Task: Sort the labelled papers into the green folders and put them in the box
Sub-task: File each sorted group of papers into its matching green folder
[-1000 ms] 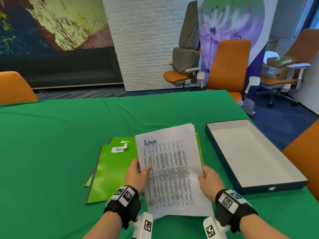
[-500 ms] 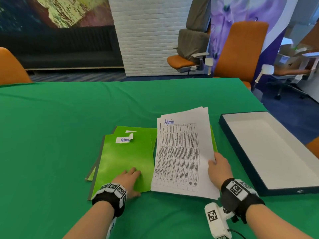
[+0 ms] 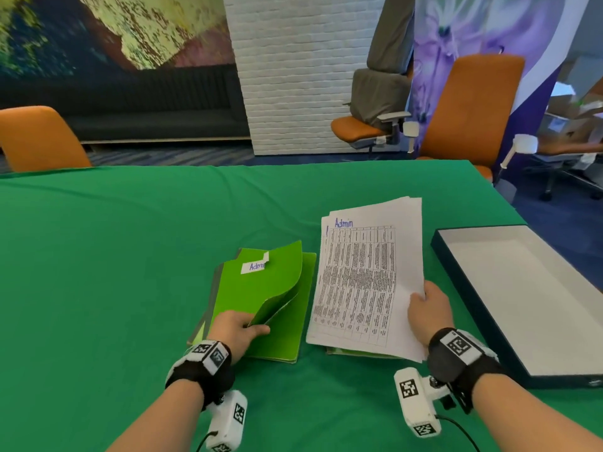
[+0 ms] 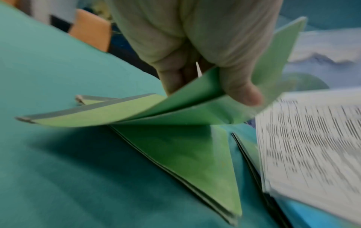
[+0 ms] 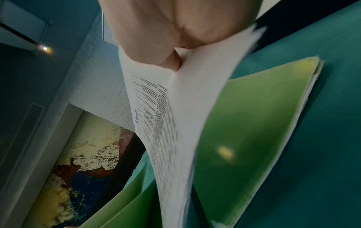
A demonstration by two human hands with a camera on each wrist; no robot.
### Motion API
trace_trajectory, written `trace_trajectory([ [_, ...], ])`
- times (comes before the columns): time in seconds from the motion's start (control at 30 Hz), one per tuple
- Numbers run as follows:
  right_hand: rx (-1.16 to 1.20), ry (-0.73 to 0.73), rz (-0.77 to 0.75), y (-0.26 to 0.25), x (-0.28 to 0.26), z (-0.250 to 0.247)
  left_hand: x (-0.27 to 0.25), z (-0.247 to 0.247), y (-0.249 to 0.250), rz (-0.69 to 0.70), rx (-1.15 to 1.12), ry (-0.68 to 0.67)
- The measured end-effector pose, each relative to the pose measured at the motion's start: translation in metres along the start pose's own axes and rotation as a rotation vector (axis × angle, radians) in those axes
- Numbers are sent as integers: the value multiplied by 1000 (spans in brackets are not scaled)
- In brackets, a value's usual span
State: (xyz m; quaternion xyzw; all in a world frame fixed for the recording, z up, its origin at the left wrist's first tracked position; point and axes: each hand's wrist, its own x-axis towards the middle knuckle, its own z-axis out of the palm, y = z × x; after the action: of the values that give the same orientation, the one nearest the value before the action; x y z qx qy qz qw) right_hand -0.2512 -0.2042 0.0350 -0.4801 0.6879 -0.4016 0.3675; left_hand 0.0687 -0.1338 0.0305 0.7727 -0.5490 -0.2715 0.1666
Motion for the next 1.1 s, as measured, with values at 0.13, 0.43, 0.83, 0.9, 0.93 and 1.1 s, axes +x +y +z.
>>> trace_trajectory([
  [0.13, 29, -13, -1, -5, -1, 6, -4, -16, -16, -91, -236, 79],
  [0.43, 7, 74, -134, -45, -7, 40, -3, -38, -14, 43, -407, 141],
  [0.83, -131, -197, -17, -33, 5, 121, 5, -64, -11, 49, -568, 213],
  [0.9, -146, -206, 46, -18, 7, 133, 7, -66, -15, 55, -595, 224],
  [0.93, -151, -219, 62, -12, 9, 138, 8, -67, -16, 56, -598, 210],
  [1.1, -131, -475, 15, -15, 9, 165, 13, -58, -12, 83, -569, 78],
])
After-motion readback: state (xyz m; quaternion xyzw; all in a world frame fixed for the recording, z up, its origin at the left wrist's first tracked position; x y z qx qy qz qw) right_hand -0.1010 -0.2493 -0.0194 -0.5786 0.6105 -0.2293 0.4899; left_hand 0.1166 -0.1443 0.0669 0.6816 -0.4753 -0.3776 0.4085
